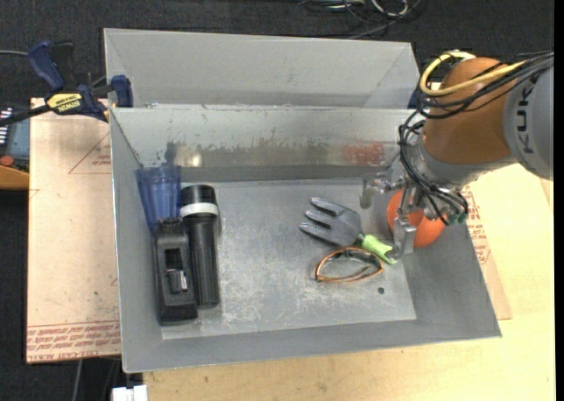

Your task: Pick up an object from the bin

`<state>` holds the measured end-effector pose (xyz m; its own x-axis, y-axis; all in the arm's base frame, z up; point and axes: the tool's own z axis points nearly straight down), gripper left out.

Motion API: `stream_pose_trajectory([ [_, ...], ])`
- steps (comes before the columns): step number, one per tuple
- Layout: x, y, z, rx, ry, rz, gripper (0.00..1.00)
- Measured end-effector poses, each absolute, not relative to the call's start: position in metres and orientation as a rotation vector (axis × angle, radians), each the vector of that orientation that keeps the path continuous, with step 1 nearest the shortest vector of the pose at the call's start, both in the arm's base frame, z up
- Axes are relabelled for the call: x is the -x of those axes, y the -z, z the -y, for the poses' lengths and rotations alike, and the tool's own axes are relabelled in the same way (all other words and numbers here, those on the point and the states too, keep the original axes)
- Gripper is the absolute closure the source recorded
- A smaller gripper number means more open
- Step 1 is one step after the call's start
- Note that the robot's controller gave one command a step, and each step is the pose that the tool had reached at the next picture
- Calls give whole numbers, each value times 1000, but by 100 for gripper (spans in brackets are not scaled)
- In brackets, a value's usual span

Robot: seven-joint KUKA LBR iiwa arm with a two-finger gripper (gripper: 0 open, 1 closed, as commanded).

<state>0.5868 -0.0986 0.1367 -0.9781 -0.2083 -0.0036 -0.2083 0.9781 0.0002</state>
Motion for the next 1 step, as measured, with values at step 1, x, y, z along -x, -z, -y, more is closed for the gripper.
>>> stream_pose_trajectory([
  [1, -586, -161, 40, 434, 2, -3100, 0],
])
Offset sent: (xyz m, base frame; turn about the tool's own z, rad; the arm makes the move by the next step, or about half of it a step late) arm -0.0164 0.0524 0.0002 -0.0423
